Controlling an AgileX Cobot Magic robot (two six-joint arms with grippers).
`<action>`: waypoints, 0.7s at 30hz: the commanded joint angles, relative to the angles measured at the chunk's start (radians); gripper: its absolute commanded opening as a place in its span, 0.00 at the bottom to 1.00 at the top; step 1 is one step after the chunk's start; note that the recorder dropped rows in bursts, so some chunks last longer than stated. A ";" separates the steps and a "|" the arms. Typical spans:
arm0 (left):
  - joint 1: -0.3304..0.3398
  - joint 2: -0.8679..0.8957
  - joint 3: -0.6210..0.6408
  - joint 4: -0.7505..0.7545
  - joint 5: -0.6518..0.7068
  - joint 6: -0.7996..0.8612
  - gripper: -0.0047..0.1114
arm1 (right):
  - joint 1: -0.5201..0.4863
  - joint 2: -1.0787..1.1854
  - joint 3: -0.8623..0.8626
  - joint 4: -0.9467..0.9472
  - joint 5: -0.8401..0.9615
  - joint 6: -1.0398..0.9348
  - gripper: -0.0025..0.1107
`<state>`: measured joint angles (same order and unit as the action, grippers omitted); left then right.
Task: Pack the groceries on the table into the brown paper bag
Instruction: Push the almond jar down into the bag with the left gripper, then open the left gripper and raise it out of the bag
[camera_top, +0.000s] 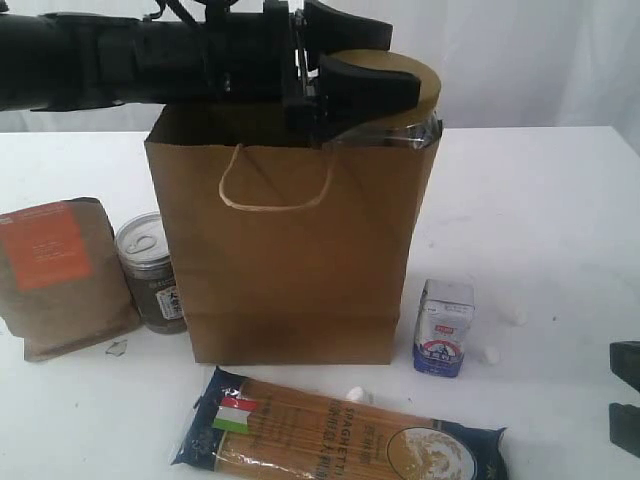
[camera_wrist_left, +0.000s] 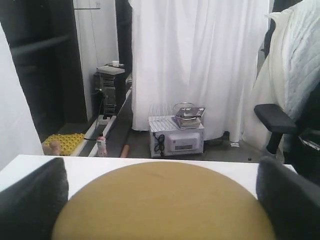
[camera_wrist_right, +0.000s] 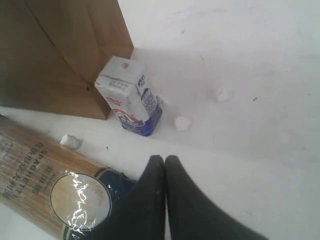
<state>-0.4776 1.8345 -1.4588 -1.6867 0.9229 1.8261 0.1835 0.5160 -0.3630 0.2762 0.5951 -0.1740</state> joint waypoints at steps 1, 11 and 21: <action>-0.008 -0.013 -0.007 -0.024 0.038 -0.021 0.80 | -0.004 0.002 0.003 0.010 -0.006 -0.002 0.02; -0.008 -0.013 -0.007 0.040 0.031 -0.014 0.80 | -0.004 0.002 0.003 0.011 -0.006 -0.002 0.02; -0.008 -0.013 -0.007 0.073 -0.018 -0.018 0.95 | -0.004 0.002 0.003 0.011 -0.006 -0.002 0.02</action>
<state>-0.4776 1.8345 -1.4588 -1.5971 0.8891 1.8145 0.1835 0.5160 -0.3630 0.2868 0.5951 -0.1740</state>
